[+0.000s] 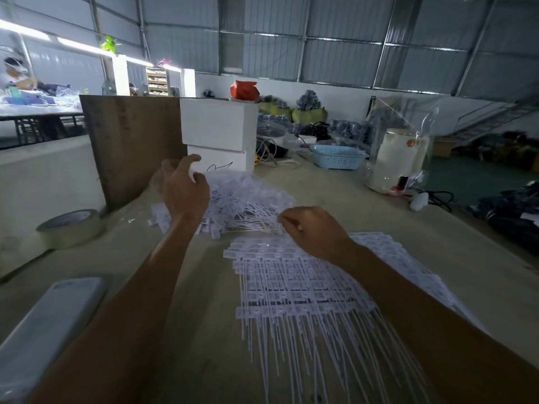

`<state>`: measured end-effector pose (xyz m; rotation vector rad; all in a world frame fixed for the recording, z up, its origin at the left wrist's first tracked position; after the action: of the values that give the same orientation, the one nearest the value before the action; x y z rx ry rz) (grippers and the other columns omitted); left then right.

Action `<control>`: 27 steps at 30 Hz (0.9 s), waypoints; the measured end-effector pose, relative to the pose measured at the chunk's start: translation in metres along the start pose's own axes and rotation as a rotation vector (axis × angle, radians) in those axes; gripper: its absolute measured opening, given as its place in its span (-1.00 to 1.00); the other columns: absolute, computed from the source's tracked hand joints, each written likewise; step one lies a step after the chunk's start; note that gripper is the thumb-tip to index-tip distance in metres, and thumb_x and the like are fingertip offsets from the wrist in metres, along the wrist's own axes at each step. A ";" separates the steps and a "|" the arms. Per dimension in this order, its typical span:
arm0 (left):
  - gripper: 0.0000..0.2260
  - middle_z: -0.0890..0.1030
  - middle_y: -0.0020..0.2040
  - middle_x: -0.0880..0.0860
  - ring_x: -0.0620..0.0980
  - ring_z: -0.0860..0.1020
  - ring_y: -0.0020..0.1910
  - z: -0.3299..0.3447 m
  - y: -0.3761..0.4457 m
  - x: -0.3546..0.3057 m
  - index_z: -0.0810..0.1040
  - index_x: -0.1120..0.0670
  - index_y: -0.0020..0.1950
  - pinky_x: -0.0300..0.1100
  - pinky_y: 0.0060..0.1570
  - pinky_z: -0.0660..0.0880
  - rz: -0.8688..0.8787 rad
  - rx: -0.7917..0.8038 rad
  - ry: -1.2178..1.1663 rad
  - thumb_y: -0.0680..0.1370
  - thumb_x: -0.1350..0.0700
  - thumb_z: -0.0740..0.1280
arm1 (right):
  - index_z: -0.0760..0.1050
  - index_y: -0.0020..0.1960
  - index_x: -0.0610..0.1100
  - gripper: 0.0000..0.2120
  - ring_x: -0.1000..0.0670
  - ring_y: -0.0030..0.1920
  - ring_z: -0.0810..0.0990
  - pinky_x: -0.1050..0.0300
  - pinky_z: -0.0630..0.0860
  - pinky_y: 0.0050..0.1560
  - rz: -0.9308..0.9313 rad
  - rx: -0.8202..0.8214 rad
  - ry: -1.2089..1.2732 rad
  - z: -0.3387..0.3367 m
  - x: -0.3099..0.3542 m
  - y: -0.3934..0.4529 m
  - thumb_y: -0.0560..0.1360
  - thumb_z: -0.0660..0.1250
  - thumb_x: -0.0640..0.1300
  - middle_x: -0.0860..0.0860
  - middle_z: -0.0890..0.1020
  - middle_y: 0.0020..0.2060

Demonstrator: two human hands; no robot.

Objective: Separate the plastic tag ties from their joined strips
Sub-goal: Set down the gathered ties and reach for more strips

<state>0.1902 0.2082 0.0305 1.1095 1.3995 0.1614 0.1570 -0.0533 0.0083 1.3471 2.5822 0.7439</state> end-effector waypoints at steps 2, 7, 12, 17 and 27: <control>-0.66 0.50 0.09 0.15 0.13 0.52 0.05 -0.011 -0.002 -0.033 0.61 0.02 0.17 -0.07 -0.03 0.48 0.121 -0.037 -0.099 0.49 0.31 0.25 | 0.63 0.11 -0.18 -0.78 -0.09 -0.04 0.63 0.05 0.51 0.04 0.162 0.045 0.145 -0.009 -0.046 -0.024 0.65 0.25 -0.09 -0.10 0.70 0.02; -0.79 0.59 -0.15 -0.12 -0.17 0.51 -0.35 0.022 -0.090 -0.117 0.56 -0.11 0.15 -0.21 -0.35 0.48 0.478 0.455 -0.314 0.59 0.05 0.20 | 0.30 0.54 -0.12 -0.47 -0.01 0.48 0.34 0.18 0.19 0.47 0.341 0.443 0.000 0.011 -0.127 -0.100 0.64 0.24 0.06 -0.04 0.35 0.51; -0.45 0.22 0.56 -0.05 -0.05 0.17 0.52 0.097 -0.237 -0.097 0.16 -0.15 0.58 -0.03 0.45 0.12 0.798 1.172 0.153 0.62 -0.30 0.07 | 0.27 0.55 -0.11 -0.46 -0.06 0.52 0.27 0.09 0.19 0.49 0.387 0.336 -0.086 0.004 -0.147 -0.127 0.65 0.20 0.11 -0.07 0.31 0.54; -0.47 0.21 0.58 -0.05 -0.07 0.17 0.54 0.106 -0.218 -0.093 0.27 -0.11 0.55 -0.07 0.51 0.09 0.754 1.208 0.067 0.61 -0.25 0.14 | 0.24 0.57 -0.03 -0.47 -0.09 0.53 0.23 -0.15 0.28 0.44 0.448 0.345 -0.209 0.008 -0.155 -0.142 0.67 0.07 0.17 -0.03 0.28 0.55; -0.57 0.51 0.36 0.00 -0.01 0.40 0.35 0.108 -0.211 -0.106 0.42 -0.03 0.46 -0.08 0.30 0.32 0.676 1.034 0.043 0.60 -0.09 0.31 | 0.48 0.34 -0.11 -0.62 -0.17 0.27 0.44 -0.09 0.43 0.26 0.454 0.287 -0.180 -0.006 -0.158 -0.137 0.55 0.31 -0.04 -0.09 0.47 0.28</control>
<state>0.1474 -0.0298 -0.0638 2.4311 1.0689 -0.0837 0.1473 -0.2475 -0.0691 2.0218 2.3281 0.2815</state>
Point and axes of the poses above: each hand's wrist, its own y-axis towards the middle knuckle, its own z-axis out of the palm, x = y × z, the point moved 8 cm from there along y, towards the middle knuckle
